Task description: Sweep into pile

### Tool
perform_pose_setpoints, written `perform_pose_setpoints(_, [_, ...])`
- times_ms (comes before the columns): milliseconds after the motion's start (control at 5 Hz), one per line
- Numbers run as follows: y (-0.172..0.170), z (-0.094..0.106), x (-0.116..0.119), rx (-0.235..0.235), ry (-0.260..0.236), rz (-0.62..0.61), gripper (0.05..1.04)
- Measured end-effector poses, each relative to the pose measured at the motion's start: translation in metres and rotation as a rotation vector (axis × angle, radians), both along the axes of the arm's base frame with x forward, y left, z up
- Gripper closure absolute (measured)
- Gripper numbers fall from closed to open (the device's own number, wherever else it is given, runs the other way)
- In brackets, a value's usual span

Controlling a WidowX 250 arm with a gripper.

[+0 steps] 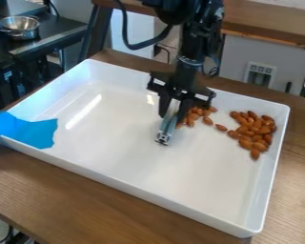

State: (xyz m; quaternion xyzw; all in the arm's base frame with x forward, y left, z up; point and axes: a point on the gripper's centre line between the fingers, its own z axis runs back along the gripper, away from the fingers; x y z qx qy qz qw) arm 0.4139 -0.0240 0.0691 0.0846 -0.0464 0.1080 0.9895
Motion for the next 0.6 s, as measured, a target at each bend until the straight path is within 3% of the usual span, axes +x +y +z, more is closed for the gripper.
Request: perform_pose_setpoints(600, [-0.08, 0.005, 0.005, -0.072, 0.013, -0.075, 0.718])
